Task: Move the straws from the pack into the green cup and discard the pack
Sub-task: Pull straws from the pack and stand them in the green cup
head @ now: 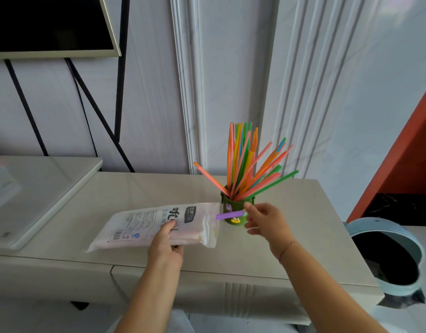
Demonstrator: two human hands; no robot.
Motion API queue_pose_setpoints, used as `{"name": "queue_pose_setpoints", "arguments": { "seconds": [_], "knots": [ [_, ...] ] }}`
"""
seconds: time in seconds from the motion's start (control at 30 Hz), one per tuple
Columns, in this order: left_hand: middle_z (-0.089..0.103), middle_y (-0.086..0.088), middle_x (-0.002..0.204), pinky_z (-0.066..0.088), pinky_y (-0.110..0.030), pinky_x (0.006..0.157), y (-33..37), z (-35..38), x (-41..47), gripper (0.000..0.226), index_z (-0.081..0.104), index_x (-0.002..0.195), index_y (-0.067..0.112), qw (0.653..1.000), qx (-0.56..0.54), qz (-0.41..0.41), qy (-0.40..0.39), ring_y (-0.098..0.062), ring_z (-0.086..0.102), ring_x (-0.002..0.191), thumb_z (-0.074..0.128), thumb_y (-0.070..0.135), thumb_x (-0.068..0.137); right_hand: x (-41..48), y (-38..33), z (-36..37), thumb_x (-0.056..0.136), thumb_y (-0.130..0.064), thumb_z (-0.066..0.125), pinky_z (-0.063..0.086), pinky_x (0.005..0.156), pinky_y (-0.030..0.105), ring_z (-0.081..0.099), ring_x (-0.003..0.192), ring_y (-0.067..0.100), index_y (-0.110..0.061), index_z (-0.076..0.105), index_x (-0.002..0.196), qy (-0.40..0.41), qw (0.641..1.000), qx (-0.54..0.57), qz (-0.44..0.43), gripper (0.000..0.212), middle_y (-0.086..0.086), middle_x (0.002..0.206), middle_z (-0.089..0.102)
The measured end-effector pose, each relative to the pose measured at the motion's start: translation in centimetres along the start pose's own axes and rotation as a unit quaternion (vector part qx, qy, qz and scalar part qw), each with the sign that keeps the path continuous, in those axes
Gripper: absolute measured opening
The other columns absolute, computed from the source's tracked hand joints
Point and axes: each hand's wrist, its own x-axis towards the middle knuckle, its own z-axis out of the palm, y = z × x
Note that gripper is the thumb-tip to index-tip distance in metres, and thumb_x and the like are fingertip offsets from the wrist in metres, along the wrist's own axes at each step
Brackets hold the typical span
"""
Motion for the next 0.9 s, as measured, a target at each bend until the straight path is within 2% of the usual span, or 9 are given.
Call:
{"name": "queue_pose_setpoints", "arguments": {
  "seconds": [0.07,0.2,0.3,0.37,0.5,0.6,0.67,0.8,0.9],
  "knots": [
    [0.066,-0.006,0.115,0.056,-0.03,0.077,-0.4,0.2,-0.3,0.046,0.06,0.122,0.008,0.999,0.009,0.03,0.008,-0.019,0.065,0.091,0.069,-0.001,0.078,-0.7,0.9,0.7,0.094,-0.031,0.053,0.054,0.054,0.029,0.061,0.061,0.02,-0.001,0.059,0.094,-0.061,0.986,0.117,0.103,0.031,0.013,0.076,0.06],
    [0.069,-0.002,0.113,0.055,-0.031,0.076,-0.9,0.4,-1.0,0.048,0.062,0.12,0.015,0.994,0.027,0.108,-0.021,-0.016,0.068,0.092,0.074,0.001,0.075,-1.2,1.8,1.4,0.1,-0.037,0.034,0.051,0.078,0.044,0.061,0.084,0.031,-0.002,0.059,0.1,-0.09,0.912,0.332,0.224,0.043,0.018,0.094,0.062],
    [0.071,0.0,0.112,0.054,-0.036,0.086,-0.9,0.5,-1.6,0.044,0.065,0.113,0.022,0.983,0.052,0.164,-0.062,-0.016,0.069,0.099,0.076,0.002,0.075,-1.1,2.0,1.8,0.101,-0.034,0.028,0.048,0.084,0.046,0.061,0.087,0.031,-0.003,0.06,0.1,-0.074,0.895,0.373,0.232,0.044,0.017,0.1,0.063],
    [0.072,0.004,0.111,0.053,-0.039,0.091,-0.9,0.7,-2.1,0.043,0.064,0.11,0.026,0.974,0.072,0.197,-0.087,-0.016,0.068,0.102,0.076,0.003,0.076,-1.4,2.1,2.2,0.1,-0.025,0.033,0.049,0.081,0.045,0.061,0.083,0.031,-0.003,0.06,0.097,-0.07,0.888,0.385,0.243,0.035,0.016,0.099,0.064],
    [0.071,0.005,0.115,0.049,-0.043,0.098,-1.1,1.3,-2.8,0.047,0.064,0.116,0.026,0.96,0.09,0.236,-0.12,-0.014,0.067,0.106,0.078,0.007,0.075,-2.0,2.6,3.2,0.094,-0.016,0.038,0.051,0.078,0.043,0.062,0.078,0.031,-0.002,0.063,0.09,-0.081,0.878,0.385,0.272,0.028,0.016,0.07,0.068],
    [0.071,0.008,0.116,0.052,-0.04,0.094,-1.2,1.6,-3.2,0.053,0.062,0.123,0.026,0.948,0.118,0.259,-0.141,-0.011,0.067,0.105,0.079,0.012,0.075,-2.5,2.8,3.7,0.093,-0.017,0.041,0.05,0.079,0.044,0.061,0.077,0.03,-0.005,0.063,0.083,-0.105,0.874,0.381,0.283,0.027,0.011,0.057,0.068],
    [0.071,0.012,0.114,0.056,-0.029,0.083,-1.3,1.6,-3.3,0.054,0.061,0.124,0.028,0.94,0.131,0.271,-0.159,-0.007,0.068,0.102,0.079,0.016,0.075,-2.6,2.7,3.8,0.092,-0.015,0.042,0.05,0.077,0.042,0.061,0.075,0.029,-0.006,0.062,0.08,-0.112,0.873,0.377,0.287,0.025,0.01,0.056,0.067],
    [0.072,0.016,0.109,0.052,-0.012,0.069,-1.3,1.7,-3.4,0.043,0.064,0.116,0.028,0.93,0.142,0.289,-0.179,-0.002,0.068,0.097,0.078,0.018,0.077,-2.7,2.3,3.7,0.092,-0.014,0.044,0.053,0.064,0.036,0.062,0.067,0.026,-0.009,0.06,0.08,-0.113,0.881,0.358,0.288,0.021,0.007,0.05,0.064],
    [0.073,0.019,0.102,0.052,-0.01,0.065,-1.3,1.9,-3.4,0.034,0.066,0.111,0.03,0.932,0.142,0.286,-0.17,0.0,0.069,0.092,0.076,0.026,0.079,-3.0,2.0,3.6,0.09,-0.009,0.046,0.056,0.055,0.035,0.061,0.045,0.023,-0.008,0.059,0.075,-0.113,0.877,0.362,0.295,0.02,0.007,0.044,0.057]
  ]
}}
